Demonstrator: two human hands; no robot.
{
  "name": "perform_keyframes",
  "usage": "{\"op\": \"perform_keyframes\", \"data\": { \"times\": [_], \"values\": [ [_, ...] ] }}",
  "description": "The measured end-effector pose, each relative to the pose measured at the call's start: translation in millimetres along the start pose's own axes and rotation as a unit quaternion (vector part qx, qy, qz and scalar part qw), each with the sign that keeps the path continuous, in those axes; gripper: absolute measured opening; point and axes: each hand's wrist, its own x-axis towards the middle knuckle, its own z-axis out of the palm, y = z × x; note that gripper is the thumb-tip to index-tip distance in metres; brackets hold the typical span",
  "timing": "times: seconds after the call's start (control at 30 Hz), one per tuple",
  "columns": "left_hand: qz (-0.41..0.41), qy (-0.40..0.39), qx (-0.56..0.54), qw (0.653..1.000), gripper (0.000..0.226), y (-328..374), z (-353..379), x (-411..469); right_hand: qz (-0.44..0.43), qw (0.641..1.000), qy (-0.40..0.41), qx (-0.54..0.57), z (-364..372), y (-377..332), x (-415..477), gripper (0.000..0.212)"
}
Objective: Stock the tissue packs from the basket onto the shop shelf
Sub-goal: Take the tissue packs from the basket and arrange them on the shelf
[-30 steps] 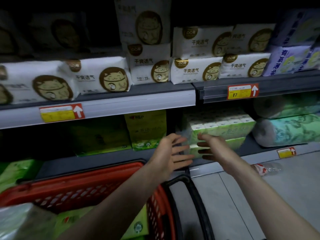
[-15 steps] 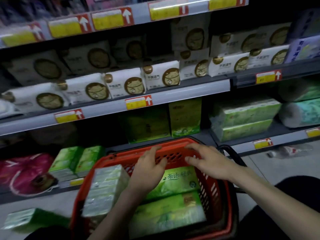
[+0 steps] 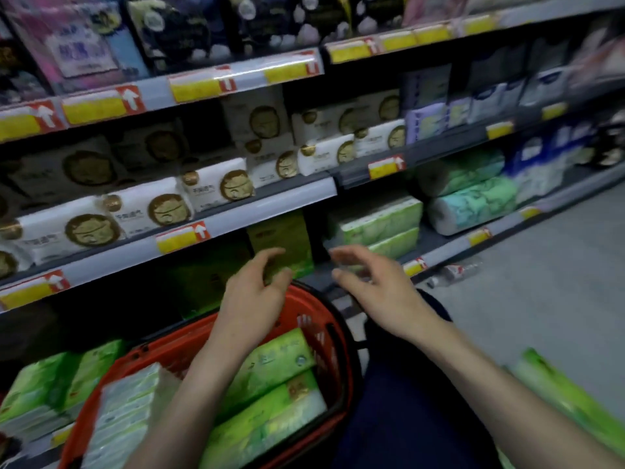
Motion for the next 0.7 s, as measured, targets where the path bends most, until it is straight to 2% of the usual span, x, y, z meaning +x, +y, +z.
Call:
{"op": "perform_keyframes", "data": {
  "times": [0.07,0.17,0.27,0.37,0.47,0.53,0.63,0.7],
  "values": [
    [0.054,-0.022,-0.027,0.998,0.029,32.0,26.1,-5.6,0.007,0.993,0.107,0.041,-34.5,15.6,-34.3,0.023],
    [0.129,-0.067,-0.071,0.987,0.026,79.9,78.6,-20.2,0.052,0.968,0.239,0.056,-85.0,51.3,-93.5,0.022],
    [0.187,-0.133,-0.096,0.969,0.027,125.3,138.1,-35.7,0.132,0.941,0.307,0.051,-126.7,91.7,-153.1,0.024],
    [0.187,-0.238,-0.105,0.947,0.030,164.8,198.6,-59.6,0.207,0.914,0.348,0.010,-155.5,125.6,-213.9,0.024],
    [0.109,-0.347,-0.131,0.922,0.036,189.1,267.4,-86.4,0.280,0.885,0.370,-0.042,-171.7,156.3,-270.9,0.022],
    [-0.001,-0.389,-0.166,0.906,0.048,190.1,317.2,-102.1,0.338,0.865,0.364,-0.075,-173.2,176.7,-306.5,0.023],
    [-0.166,-0.378,-0.191,0.891,0.064,161.0,386.5,-125.0,0.398,0.836,0.345,-0.151,-162.9,204.7,-352.0,0.039],
    [-0.279,-0.370,-0.231,0.856,0.045,133.1,409.0,-145.6,0.411,0.831,0.324,-0.190,-152.7,219.0,-370.8,0.057]
  ]
}}
